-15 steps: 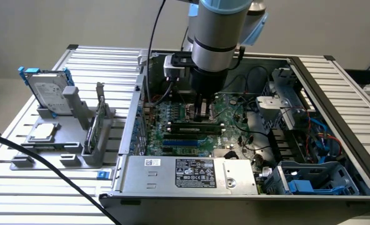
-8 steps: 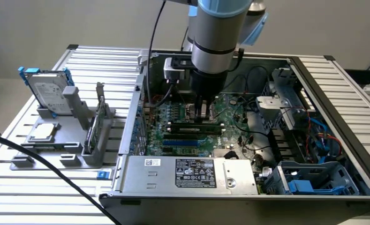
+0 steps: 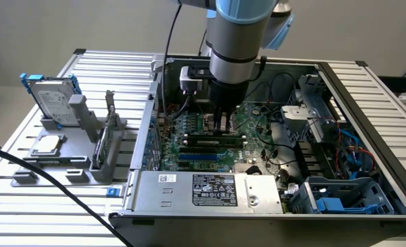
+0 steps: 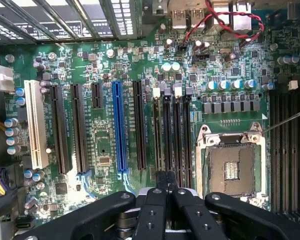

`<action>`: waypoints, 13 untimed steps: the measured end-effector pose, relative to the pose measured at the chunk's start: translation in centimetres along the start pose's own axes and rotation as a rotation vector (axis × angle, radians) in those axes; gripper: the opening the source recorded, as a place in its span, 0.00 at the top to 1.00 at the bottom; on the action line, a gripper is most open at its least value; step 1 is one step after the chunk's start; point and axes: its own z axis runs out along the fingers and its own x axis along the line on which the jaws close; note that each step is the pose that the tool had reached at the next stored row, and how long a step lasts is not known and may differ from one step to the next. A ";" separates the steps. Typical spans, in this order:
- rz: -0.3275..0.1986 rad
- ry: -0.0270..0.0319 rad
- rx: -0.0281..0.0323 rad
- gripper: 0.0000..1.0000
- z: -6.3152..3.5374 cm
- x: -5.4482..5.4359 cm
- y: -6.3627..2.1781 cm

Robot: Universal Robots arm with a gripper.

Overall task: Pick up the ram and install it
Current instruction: 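Press down the ram until it locks into place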

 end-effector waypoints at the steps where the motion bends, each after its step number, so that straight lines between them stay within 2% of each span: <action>1: -0.001 0.0001 -0.0001 0.89 0.05 0.0 0.00; 13: -0.006 0.0004 -0.0004 0.89 0.85 -0.2 0.00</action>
